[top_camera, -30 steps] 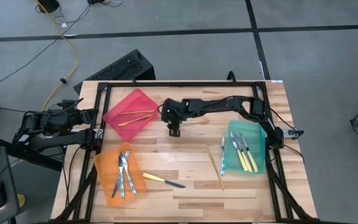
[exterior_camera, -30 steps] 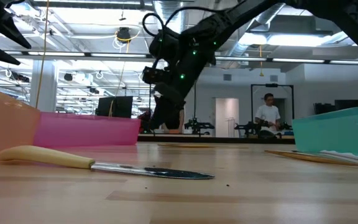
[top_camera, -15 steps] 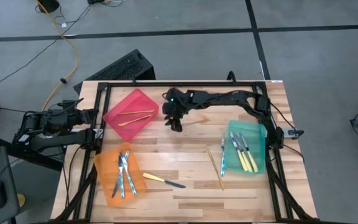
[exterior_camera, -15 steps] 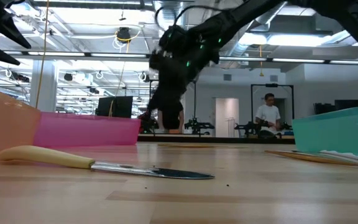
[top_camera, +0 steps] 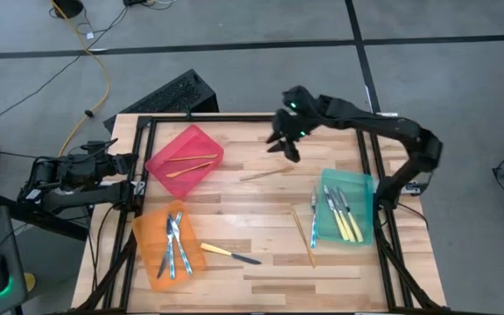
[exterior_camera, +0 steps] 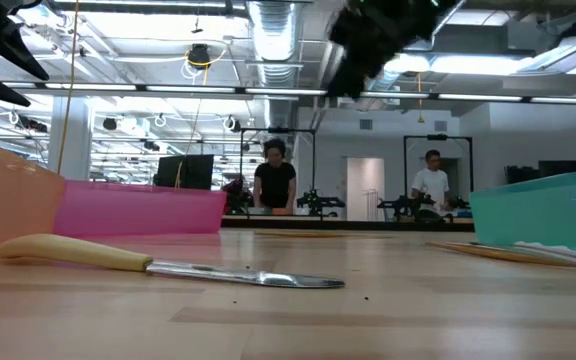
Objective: Sort silverware by color (type)
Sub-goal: Put the top gold knife into the red bin
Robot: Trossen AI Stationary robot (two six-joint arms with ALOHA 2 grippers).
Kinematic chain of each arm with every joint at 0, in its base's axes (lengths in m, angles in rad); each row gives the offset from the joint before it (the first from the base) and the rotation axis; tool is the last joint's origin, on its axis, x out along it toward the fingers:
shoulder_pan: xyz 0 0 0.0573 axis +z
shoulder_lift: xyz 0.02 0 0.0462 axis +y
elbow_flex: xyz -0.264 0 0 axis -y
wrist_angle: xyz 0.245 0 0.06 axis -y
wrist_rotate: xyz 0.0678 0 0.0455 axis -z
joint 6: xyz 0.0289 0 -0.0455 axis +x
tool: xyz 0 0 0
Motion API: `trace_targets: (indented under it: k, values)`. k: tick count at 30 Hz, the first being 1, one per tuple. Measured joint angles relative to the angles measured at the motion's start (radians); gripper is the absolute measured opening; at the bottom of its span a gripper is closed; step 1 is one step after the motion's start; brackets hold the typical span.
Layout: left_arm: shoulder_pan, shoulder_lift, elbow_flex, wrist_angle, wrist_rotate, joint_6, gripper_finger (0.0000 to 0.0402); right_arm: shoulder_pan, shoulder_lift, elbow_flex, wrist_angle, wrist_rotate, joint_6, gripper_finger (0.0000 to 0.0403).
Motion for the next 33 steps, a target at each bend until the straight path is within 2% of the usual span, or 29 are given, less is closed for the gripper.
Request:
trace_targets:
  k: [4, 7, 10, 12, 14, 19, 23, 28, 33]
  values:
    - [0.0, 0.0, 0.0, 0.0, -0.027, -0.002, 0.0247, -0.019, -0.09, -0.305, 0.369, 0.046, 0.098, 0.0171]
    - [0.0, 0.0, 0.0, 0.0, -0.035, -0.006, 0.0247, 0.001, -0.097, -0.476, 0.655, 0.056, 0.146, 0.0171]
    - [0.0, 0.0, 0.0, 0.0, -0.033, -0.015, 0.0247, 0.042, -0.043, -0.579, 0.882, 0.066, 0.153, 0.0171]
    - [0.0, 0.0, 0.0, 0.0, -0.033, -0.02, 0.0247, 0.062, 0.0, -0.61, 0.959, 0.085, 0.152, 0.0171]
    - [0.0, 0.0, 0.0, 0.0, -0.035, -0.021, 0.0247, 0.079, 0.061, -0.599, 1.012, 0.093, 0.126, 0.0171]
    - [0.0, 0.0, 0.0, 0.0, -0.047, -0.023, 0.0247, 0.122, 0.223, -0.51, 0.998, 0.118, 0.08, 0.0176]
    - [0.0, 0.0, 0.0, 0.0, -0.047, -0.023, 0.0247, 0.133, 0.325, -0.421, 0.995, 0.135, 0.073, 0.0207]
    - [0.0, 0.0, 0.0, 0.0, -0.043, -0.022, 0.0247, 0.132, 0.399, -0.354, 0.972, 0.134, 0.041, 0.0257]
    - [0.0, 0.0, 0.0, -0.001, -0.046, -0.022, 0.0247, 0.141, 0.445, -0.355, 0.95, 0.134, -0.028, 0.0266]
